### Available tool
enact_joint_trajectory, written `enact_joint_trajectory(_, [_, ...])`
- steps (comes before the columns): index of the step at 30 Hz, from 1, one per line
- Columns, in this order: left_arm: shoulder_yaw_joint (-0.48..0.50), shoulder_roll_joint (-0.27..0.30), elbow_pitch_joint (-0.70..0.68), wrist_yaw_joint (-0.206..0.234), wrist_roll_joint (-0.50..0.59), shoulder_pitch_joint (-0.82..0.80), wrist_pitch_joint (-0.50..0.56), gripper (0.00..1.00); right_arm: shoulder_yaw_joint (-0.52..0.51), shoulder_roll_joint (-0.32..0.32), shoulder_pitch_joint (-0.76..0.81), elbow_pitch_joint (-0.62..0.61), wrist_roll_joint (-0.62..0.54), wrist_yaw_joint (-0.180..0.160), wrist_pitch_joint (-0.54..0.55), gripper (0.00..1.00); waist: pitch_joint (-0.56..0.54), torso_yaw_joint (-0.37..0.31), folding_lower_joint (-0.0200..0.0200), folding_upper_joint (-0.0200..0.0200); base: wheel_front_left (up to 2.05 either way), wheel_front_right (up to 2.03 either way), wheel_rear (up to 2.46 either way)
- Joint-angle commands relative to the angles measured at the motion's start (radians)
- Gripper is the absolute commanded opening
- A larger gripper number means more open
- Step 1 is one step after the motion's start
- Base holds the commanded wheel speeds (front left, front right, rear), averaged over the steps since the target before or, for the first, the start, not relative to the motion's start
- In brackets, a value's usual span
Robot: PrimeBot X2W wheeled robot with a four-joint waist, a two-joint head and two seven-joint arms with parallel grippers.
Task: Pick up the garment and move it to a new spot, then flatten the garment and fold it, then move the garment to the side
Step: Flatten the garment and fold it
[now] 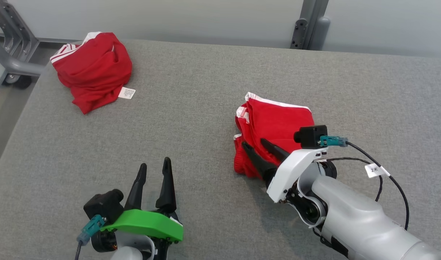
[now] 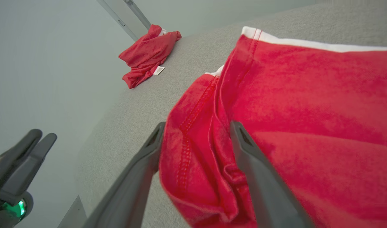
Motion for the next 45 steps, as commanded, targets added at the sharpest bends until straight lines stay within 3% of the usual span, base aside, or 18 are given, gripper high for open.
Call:
enact_joint_trajectory(1, [-0.003,-0.002,0.002,0.001,0.0,0.008,-0.002,1.0,0.002,-0.012,0.017,-0.017,0.003,0.0,-0.012,1.0,-0.004,-0.006,0.0,0.0,0.0,0.0,0.0])
enact_joint_trajectory(9, [-0.016,-0.002,-0.002,0.004,0.001,0.017,0.001,1.0,-0.07,-0.082,0.06,-0.113,-0.001,0.0,-0.067,1.0,-0.01,-0.025,0.0,0.0,0.0,0.0,0.0])
enact_joint_trajectory(14, [-0.022,0.001,-0.007,0.003,0.0,0.014,0.005,1.0,-0.176,-0.117,0.068,-0.091,-0.142,0.0,-0.078,1.0,-0.007,-0.023,0.0,0.0,0.0,0.0,0.0])
enact_joint_trajectory(15, [-0.023,0.001,-0.007,0.002,0.0,0.013,0.005,1.0,-0.197,-0.112,0.079,-0.083,-0.169,0.0,-0.078,0.82,-0.005,-0.019,0.0,0.0,0.0,0.0,0.0])
enact_joint_trajectory(16, [-0.025,0.001,-0.007,0.001,0.001,0.012,0.005,1.0,-0.211,-0.106,0.09,-0.075,-0.186,0.0,-0.078,0.49,-0.004,-0.015,0.0,0.0,0.0,0.0,0.0])
enact_joint_trajectory(19, [-0.026,0.001,-0.005,0.004,0.0,0.011,0.006,1.0,-0.228,-0.097,0.105,-0.03,-0.292,0.0,-0.078,0.22,-0.002,0.001,0.0,0.0,0.0,0.0,0.0])
enact_joint_trajectory(20, [-0.026,0.002,-0.005,0.004,0.0,0.011,0.006,1.0,-0.235,-0.084,0.114,-0.014,-0.313,0.0,-0.079,0.06,-0.002,0.007,0.0,0.0,0.0,0.0,0.0])
enact_joint_trajectory(21, [-0.026,0.002,-0.005,0.005,-0.001,0.011,0.005,1.0,-0.235,-0.071,0.127,0.002,-0.336,0.0,-0.078,0.0,-0.002,0.014,0.0,0.0,0.0,0.0,0.0])
enact_joint_trajectory(32, [-0.02,0.013,-0.009,0.009,-0.003,0.021,0.002,1.0,-0.238,0.044,0.162,0.047,-0.414,0.0,-0.079,0.0,-0.004,0.062,0.0,0.0,0.0,0.0,0.0])
enact_joint_trajectory(45, [-0.022,0.02,-0.012,0.015,-0.01,0.017,0.006,1.0,-0.114,0.088,0.13,0.119,-0.374,0.0,-0.078,0.0,-0.003,0.078,0.0,0.0,0.0,0.0,0.0])
